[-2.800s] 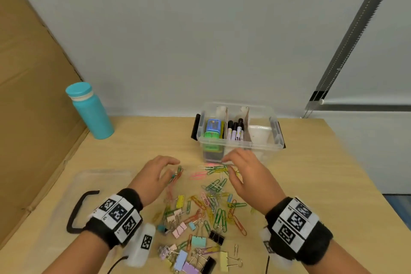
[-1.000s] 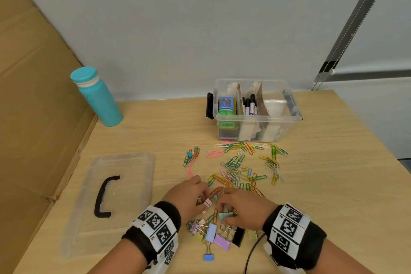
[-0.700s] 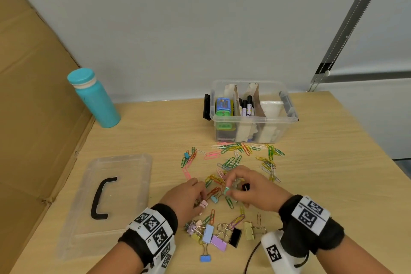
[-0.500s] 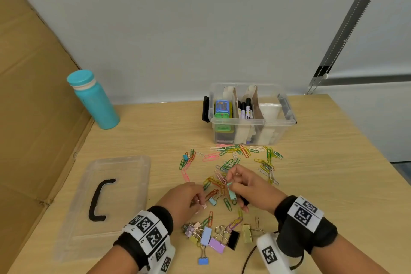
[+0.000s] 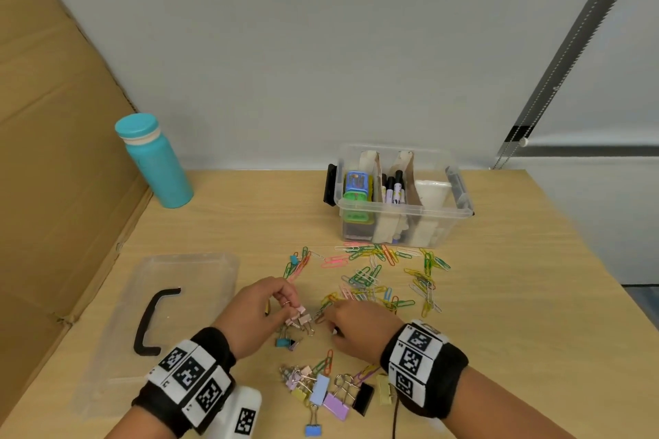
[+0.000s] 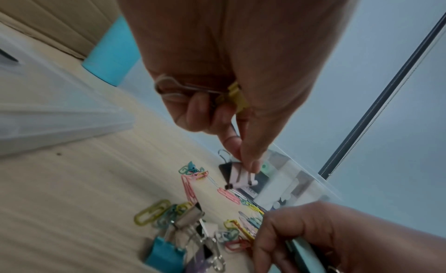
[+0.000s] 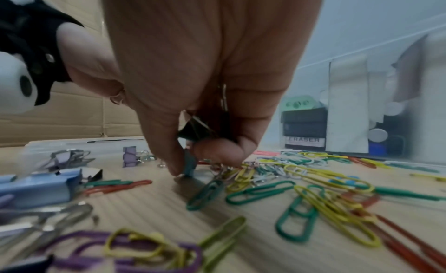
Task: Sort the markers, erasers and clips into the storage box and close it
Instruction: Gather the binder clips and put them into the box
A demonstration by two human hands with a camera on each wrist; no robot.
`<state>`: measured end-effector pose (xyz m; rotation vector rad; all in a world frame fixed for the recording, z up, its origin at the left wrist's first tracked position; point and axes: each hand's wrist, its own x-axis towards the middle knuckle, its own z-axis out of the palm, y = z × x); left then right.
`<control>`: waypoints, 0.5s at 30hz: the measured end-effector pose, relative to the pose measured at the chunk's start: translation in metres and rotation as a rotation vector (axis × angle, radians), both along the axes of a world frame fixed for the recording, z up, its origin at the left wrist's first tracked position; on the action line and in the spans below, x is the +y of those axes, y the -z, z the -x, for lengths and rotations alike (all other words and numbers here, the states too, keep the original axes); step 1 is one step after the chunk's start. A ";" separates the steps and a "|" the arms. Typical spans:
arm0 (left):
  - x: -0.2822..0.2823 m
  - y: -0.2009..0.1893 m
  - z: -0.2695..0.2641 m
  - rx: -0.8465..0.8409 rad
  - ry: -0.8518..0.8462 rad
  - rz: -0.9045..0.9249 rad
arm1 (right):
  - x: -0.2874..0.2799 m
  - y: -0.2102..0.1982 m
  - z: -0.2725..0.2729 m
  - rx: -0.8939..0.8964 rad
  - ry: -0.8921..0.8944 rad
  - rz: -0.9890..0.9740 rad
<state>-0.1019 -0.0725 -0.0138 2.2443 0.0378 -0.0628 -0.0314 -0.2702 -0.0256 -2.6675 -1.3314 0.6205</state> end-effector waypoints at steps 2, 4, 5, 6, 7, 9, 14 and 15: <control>-0.001 0.000 -0.001 -0.006 -0.013 0.006 | -0.007 -0.004 -0.001 0.036 0.017 -0.042; -0.004 0.000 -0.003 -0.001 -0.020 0.018 | -0.019 -0.017 -0.002 0.098 0.060 -0.118; -0.006 -0.001 -0.005 0.000 -0.025 0.020 | -0.026 -0.028 -0.004 0.141 0.099 -0.180; -0.008 -0.001 -0.005 0.000 -0.034 0.017 | -0.035 -0.044 -0.008 0.198 0.150 -0.251; -0.011 -0.003 -0.006 0.000 -0.044 0.012 | -0.044 -0.061 -0.014 0.246 0.206 -0.325; -0.016 -0.004 -0.009 -0.003 -0.053 0.008 | -0.063 -0.097 -0.032 0.262 0.325 -0.435; -0.034 -0.008 -0.016 0.007 -0.070 0.027 | -0.093 -0.149 -0.111 0.170 0.710 -0.689; -0.038 -0.008 -0.017 0.009 -0.069 0.027 | -0.093 -0.151 -0.130 0.220 0.802 -0.744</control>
